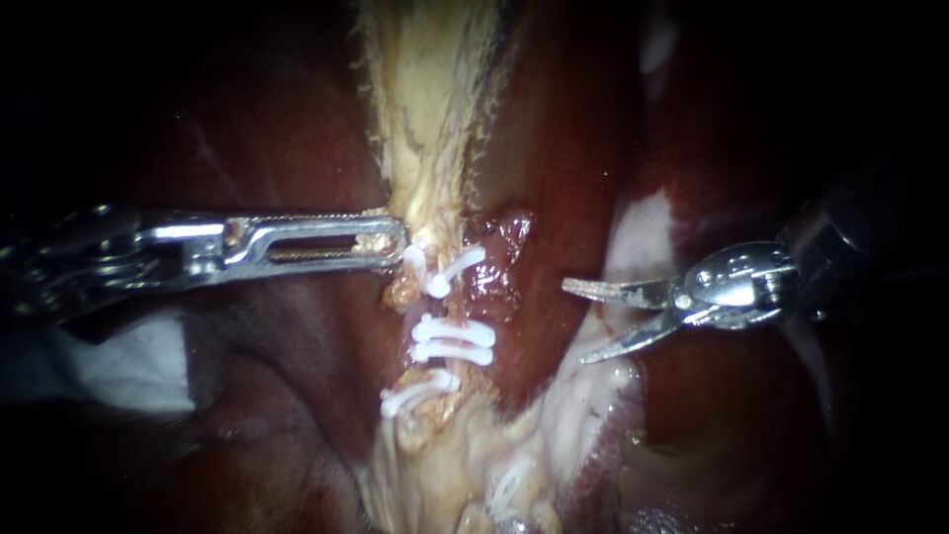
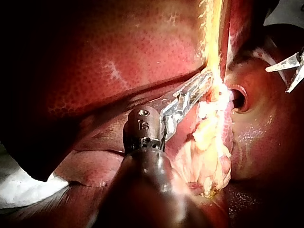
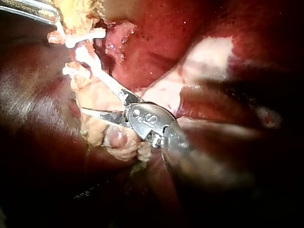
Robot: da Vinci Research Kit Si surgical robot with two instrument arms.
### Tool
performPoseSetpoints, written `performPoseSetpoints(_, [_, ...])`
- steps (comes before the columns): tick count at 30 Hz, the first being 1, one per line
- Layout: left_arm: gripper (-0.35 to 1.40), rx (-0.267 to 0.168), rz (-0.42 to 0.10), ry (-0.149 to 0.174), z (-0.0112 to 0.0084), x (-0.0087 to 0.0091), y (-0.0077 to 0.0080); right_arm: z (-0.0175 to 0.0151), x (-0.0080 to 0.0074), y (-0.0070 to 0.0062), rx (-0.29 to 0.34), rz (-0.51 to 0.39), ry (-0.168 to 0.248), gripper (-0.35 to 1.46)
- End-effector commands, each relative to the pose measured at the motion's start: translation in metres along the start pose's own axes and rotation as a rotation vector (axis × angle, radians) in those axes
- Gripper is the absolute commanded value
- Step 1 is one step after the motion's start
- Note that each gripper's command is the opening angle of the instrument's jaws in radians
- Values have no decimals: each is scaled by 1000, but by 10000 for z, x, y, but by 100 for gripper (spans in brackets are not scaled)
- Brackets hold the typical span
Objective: Go to the cutting position right tube
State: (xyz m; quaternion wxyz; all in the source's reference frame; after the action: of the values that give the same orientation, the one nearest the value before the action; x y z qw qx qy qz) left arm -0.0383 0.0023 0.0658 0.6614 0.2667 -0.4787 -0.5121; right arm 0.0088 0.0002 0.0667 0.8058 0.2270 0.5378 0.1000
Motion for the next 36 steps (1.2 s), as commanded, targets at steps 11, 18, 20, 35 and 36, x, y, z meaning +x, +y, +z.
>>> performPoseSetpoints(11, [-35,5,-9,8,-22,-16,-2,16,-4,3,38,39,-1,142])
performPoseSetpoints(18, [-35,5,-17,-16,-57,-28,-4,53,-11,14,83,109,-18,142])
performPoseSetpoints(20, [-35,6,-19,-18,-63,-29,-7,64,-13,18,94,122,-19,142])
performPoseSetpoints(35, [-35,9,-24,-25,-76,-32,-18,139,-30,33,202,203,-60,134])
performPoseSetpoints(36, [-35,9,-24,-25,-76,-32,-18,141,-31,33,207,210,-62,132])
